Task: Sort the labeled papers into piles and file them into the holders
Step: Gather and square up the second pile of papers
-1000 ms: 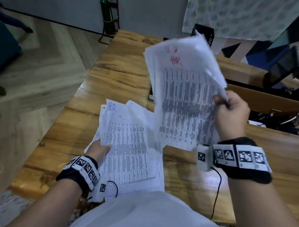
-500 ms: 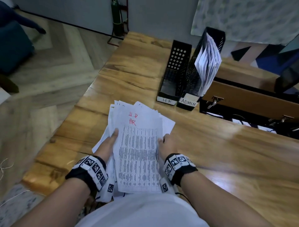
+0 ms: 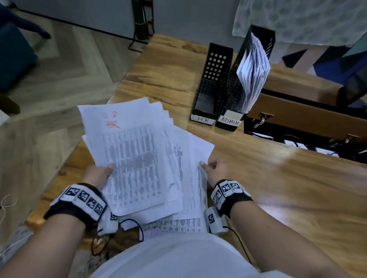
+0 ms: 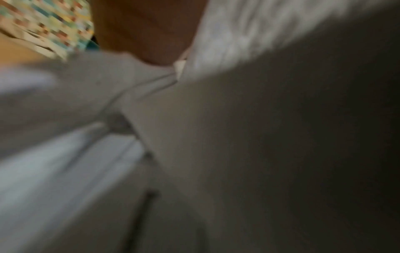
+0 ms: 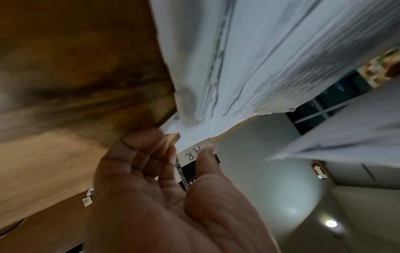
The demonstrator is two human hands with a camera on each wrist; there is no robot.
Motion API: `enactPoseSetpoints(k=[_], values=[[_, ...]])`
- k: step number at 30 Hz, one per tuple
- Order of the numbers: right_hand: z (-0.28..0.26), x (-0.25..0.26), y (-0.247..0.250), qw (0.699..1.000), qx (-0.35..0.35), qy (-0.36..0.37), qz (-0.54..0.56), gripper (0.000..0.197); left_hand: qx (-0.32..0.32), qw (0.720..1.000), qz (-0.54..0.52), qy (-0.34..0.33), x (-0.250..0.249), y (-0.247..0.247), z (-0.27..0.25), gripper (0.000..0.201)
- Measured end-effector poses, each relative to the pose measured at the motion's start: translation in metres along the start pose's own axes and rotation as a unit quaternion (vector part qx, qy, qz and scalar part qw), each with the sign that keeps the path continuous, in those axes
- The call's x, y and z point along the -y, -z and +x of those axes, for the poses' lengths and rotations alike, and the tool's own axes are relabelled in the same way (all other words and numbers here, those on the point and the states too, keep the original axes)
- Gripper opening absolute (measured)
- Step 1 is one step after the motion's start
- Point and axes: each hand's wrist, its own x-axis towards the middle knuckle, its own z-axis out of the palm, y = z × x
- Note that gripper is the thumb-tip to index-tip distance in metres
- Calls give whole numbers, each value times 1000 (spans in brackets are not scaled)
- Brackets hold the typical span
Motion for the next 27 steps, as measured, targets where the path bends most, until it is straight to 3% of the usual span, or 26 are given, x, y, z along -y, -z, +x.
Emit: enactPoseSetpoints(k=[4,9,13,19,22,25,27], values=[[-3,-2,-16,994,44,14,-102,58,-20,999,-11,43,3,7,4,43],[-13,-2,-23,997,-33,51,-43,35,8,999,-37,38,2,-2,-2,36],[-13,3,-24,997,36,42,-51,29,31,999,6,21,1,-21,-11,19],[-14,18,-21,991,114,32,-69,42,21,995,92,14,0,-51,-19,25],[-22,22,-27,988,157,11,-4,49,28,996,83,-3,-1,-58,-20,28],[-35,21,-35,971,224,-18,82,81,56,997,42,-22,-2,-64,-27,14],[-38,18,-37,966,221,-13,136,63,85,996,15,-33,0,-66,-32,22]])
